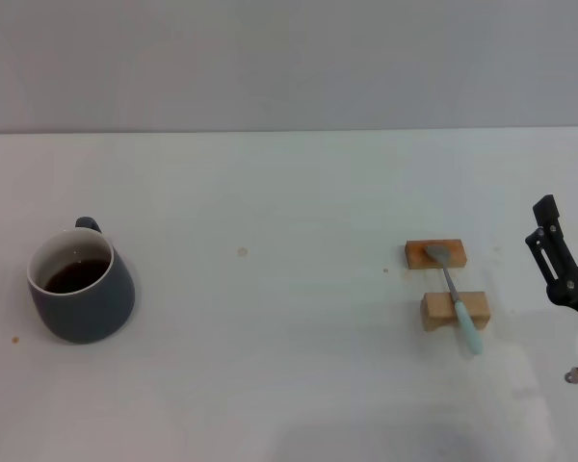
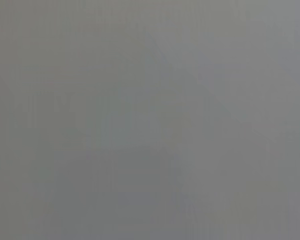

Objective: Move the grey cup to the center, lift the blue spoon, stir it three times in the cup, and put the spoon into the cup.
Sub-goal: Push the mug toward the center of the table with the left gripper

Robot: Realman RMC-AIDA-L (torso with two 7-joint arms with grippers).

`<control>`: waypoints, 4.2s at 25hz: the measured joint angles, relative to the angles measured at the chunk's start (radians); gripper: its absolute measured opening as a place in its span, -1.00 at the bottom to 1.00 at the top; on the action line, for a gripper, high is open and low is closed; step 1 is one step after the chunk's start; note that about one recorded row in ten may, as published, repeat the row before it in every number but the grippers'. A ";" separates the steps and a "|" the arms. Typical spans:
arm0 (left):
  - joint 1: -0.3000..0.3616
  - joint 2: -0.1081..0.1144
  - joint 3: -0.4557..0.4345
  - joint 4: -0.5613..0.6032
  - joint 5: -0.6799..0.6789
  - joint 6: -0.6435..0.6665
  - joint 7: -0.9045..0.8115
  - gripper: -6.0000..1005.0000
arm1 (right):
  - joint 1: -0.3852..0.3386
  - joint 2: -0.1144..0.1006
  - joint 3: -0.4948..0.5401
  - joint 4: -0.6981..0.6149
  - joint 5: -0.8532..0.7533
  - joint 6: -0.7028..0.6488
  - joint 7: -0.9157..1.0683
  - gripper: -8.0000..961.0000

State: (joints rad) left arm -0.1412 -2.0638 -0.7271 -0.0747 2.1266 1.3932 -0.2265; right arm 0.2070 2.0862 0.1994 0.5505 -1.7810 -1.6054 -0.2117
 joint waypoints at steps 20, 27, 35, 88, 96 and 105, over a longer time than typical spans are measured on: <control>-0.041 0.002 0.037 0.006 0.007 -0.093 0.018 -0.79 | 0.000 -0.002 0.000 0.000 -0.003 -0.001 0.000 0.72; -0.062 0.001 0.079 0.007 0.007 -0.104 0.019 -0.99 | -0.001 -0.002 0.000 0.000 -0.006 -0.001 0.000 0.72; -0.072 -0.001 0.116 0.003 0.007 -0.121 0.033 -0.99 | -0.003 -0.003 0.000 -0.003 -0.006 -0.001 0.000 0.72; -0.159 -0.004 0.230 -0.045 0.004 -0.236 0.150 -0.97 | -0.003 -0.003 0.002 -0.011 -0.002 -0.021 0.000 0.72; -0.163 -0.006 0.284 -0.086 0.007 -0.236 0.150 -0.97 | 0.003 -0.003 0.000 -0.010 0.000 -0.021 0.000 0.72; -0.166 -0.007 0.301 -0.101 0.005 -0.240 0.150 -0.97 | 0.003 -0.003 0.000 -0.010 -0.002 -0.021 0.000 0.72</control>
State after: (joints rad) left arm -0.3072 -2.0708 -0.4256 -0.1756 2.1320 1.1537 -0.0766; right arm 0.2100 2.0831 0.1993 0.5400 -1.7830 -1.6262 -0.2117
